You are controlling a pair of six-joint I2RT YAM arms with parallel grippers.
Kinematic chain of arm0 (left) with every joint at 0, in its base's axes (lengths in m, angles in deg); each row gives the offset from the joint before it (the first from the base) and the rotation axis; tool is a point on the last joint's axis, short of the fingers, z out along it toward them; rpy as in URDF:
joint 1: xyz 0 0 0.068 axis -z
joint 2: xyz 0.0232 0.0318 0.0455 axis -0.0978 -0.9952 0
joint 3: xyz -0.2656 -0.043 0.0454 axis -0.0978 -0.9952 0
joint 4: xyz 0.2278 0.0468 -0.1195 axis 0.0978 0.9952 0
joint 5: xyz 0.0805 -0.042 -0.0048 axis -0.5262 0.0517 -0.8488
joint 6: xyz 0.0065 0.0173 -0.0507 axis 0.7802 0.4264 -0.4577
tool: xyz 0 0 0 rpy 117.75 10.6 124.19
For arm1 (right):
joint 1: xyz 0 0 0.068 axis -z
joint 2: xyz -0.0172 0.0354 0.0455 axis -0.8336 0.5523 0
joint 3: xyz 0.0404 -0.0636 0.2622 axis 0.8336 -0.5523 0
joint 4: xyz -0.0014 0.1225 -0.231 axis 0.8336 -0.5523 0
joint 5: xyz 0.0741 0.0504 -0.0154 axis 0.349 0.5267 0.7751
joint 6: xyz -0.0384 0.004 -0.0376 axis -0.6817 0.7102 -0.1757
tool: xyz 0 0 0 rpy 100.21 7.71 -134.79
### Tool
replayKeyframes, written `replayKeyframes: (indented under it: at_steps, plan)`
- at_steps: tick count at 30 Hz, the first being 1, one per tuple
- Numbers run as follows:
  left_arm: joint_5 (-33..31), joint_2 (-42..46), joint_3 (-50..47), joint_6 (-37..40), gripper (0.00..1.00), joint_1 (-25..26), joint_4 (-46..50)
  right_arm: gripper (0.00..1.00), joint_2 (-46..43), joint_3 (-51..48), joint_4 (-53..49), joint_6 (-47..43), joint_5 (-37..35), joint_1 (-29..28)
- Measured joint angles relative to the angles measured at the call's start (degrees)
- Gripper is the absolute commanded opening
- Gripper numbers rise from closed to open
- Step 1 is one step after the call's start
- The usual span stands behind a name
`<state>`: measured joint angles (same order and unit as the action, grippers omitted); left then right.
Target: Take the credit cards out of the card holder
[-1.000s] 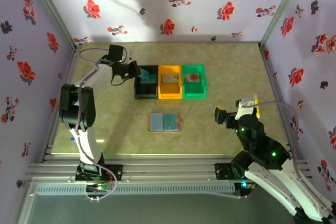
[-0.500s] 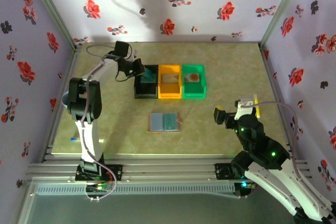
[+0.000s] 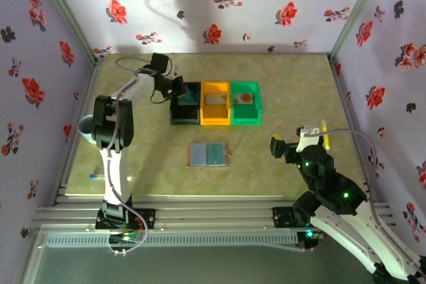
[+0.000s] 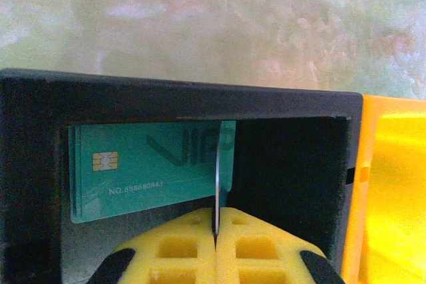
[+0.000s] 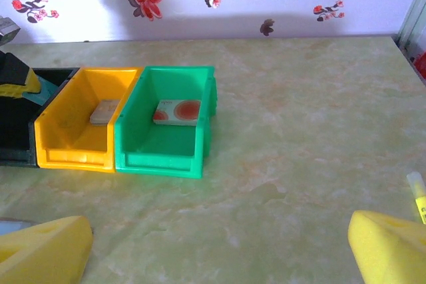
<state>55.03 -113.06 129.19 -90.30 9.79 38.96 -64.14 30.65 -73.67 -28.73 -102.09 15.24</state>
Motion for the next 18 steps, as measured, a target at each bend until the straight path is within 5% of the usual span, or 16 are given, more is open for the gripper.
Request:
replayKeyframes:
  at_steps: [18]
  plan:
    - [-0.02,-1.84,2.4,1.6,0.1,0.09,2.08,0.99,-0.02,-0.26,1.27,-0.44,0.2,0.0]
